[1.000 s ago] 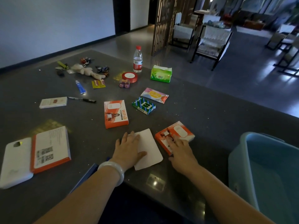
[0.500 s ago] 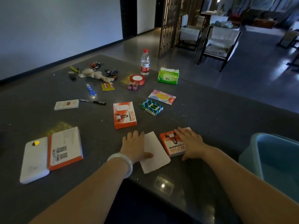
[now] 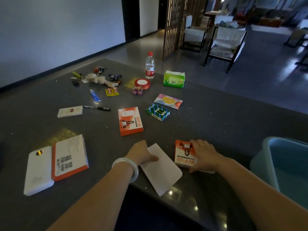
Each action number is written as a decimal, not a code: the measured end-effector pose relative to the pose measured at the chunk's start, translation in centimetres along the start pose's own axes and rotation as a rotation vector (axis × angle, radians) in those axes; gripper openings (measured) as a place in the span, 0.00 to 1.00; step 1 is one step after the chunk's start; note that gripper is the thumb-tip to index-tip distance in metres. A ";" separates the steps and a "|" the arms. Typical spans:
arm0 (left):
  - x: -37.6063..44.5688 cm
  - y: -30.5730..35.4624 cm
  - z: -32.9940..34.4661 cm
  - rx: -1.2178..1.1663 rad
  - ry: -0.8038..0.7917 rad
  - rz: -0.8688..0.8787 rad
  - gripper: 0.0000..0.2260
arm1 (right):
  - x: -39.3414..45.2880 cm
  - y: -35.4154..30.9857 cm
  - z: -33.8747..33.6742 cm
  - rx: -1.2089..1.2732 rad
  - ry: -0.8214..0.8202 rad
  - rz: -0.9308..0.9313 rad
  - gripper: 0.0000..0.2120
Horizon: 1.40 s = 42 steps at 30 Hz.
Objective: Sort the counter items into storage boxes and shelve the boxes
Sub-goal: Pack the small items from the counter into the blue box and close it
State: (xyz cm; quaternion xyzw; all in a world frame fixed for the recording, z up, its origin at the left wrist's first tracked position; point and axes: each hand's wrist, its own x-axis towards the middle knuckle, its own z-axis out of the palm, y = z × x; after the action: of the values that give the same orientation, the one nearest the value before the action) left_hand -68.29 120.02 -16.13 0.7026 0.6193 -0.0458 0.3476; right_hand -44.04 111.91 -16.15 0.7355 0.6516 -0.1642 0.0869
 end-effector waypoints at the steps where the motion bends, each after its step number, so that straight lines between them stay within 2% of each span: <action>1: -0.1 0.0 0.0 -0.015 -0.016 0.015 0.29 | -0.1 0.0 0.1 -0.002 0.001 0.002 0.57; 4: -0.4 -0.5 -0.1 -0.117 -0.072 0.038 0.20 | -0.5 0.1 0.2 0.013 0.018 0.023 0.55; 11: -2.6 -1.5 -1.2 -0.620 -0.243 0.069 0.27 | -1.8 0.7 -0.4 0.059 0.192 0.144 0.53; 17: -4.4 0.7 -2.5 -0.790 -0.199 0.208 0.31 | -4.6 1.9 -4.8 0.057 0.434 0.179 0.52; 22: -6.7 5.9 -2.1 -0.842 -0.136 0.390 0.25 | -9.7 5.1 -8.8 0.048 0.593 0.279 0.50; 26: -9.2 11.3 -0.1 -0.853 -0.096 0.500 0.20 | -15.2 9.8 -10.1 0.027 0.627 0.410 0.51; 31: -12.7 17.8 4.3 -0.819 -0.135 0.585 0.30 | -22.5 16.4 -9.4 0.001 0.609 0.558 0.51; 33: -14.1 20.3 6.3 -0.802 -0.154 0.589 0.33 | -25.1 19.1 -8.8 -0.013 0.597 0.593 0.52; 37: -16.8 24.9 10.9 -0.714 -0.220 0.579 0.25 | -29.5 24.2 -8.0 -0.028 0.603 0.650 0.54; 42: -18.3 29.5 16.0 -0.608 -0.172 0.520 0.25 | -31.8 28.7 -7.0 -0.028 0.621 0.597 0.54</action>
State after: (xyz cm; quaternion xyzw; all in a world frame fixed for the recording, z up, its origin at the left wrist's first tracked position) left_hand -40.01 96.22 -6.37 0.6946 0.3748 0.1701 0.5900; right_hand -17.94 80.82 -0.85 0.9050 0.4076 0.1061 -0.0599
